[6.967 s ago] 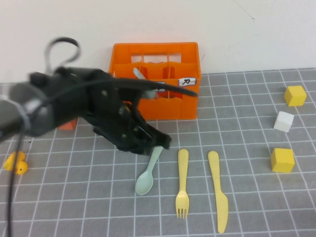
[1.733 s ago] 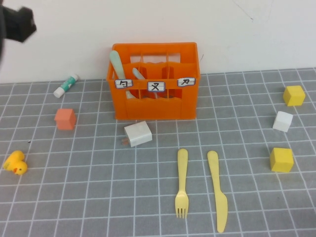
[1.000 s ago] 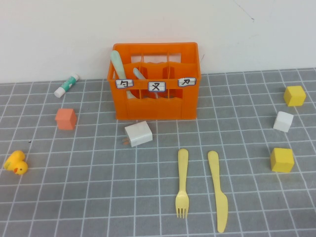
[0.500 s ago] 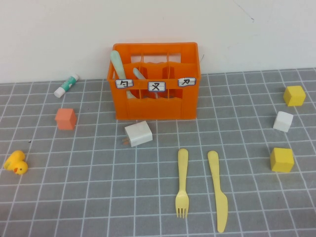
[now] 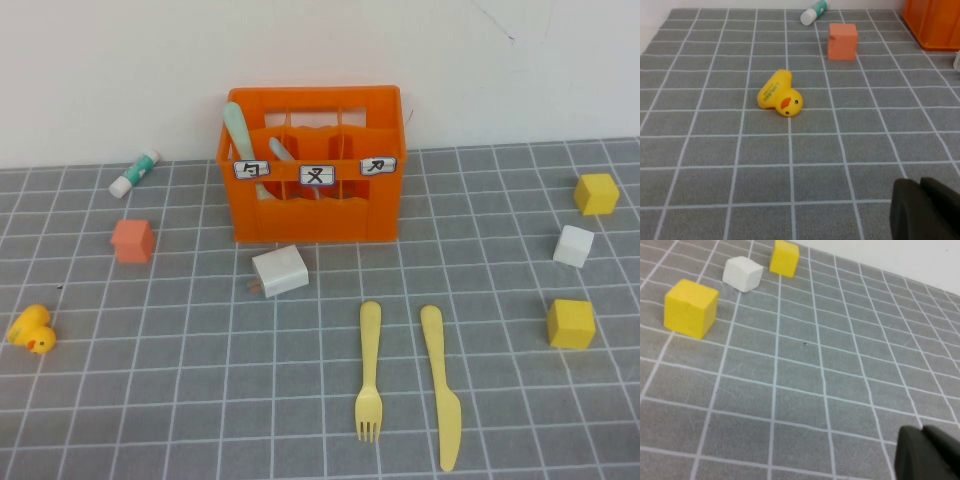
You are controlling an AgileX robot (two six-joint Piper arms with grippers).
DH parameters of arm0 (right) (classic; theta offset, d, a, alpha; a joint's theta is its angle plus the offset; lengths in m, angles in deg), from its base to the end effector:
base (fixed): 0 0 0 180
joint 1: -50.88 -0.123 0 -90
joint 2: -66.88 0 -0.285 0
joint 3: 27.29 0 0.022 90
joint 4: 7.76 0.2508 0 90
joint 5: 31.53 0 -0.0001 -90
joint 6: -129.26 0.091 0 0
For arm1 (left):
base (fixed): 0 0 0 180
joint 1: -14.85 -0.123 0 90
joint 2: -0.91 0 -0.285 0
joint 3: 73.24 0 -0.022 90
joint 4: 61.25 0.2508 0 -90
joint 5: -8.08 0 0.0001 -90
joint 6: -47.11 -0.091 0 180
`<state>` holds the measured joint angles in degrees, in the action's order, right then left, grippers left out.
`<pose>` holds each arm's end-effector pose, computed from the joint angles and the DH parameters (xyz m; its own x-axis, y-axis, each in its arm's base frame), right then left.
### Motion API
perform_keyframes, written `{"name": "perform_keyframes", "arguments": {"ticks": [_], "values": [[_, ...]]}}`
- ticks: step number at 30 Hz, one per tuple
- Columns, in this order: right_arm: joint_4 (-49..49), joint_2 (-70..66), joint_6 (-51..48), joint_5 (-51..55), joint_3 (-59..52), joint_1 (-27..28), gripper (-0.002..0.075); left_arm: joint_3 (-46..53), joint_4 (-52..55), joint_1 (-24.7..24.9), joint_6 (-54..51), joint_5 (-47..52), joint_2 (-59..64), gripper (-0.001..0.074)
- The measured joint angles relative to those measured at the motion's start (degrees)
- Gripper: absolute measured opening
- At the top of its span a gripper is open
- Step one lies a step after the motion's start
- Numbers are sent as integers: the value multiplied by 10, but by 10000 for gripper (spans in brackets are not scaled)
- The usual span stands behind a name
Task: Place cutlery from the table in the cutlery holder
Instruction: Pick up the knife
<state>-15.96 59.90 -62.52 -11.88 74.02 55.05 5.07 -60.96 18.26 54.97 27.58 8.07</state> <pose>0.0528 -0.0082 0.1747 -0.2851 -0.3137 -0.9057 0.0250 0.9422 -0.3342 0.0533 -0.0030 0.1767 -0.2632 -0.1166 -0.9577 0.0233 0.9916 -0.1271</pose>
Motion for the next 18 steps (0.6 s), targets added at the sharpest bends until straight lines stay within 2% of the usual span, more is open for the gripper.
{"name": "perform_keyframes", "arguments": {"ticks": [18], "values": [[0, 0, 0, 0, 0, 0, -3, 0, -3, 0, -9, 1, 0, 0]]}}
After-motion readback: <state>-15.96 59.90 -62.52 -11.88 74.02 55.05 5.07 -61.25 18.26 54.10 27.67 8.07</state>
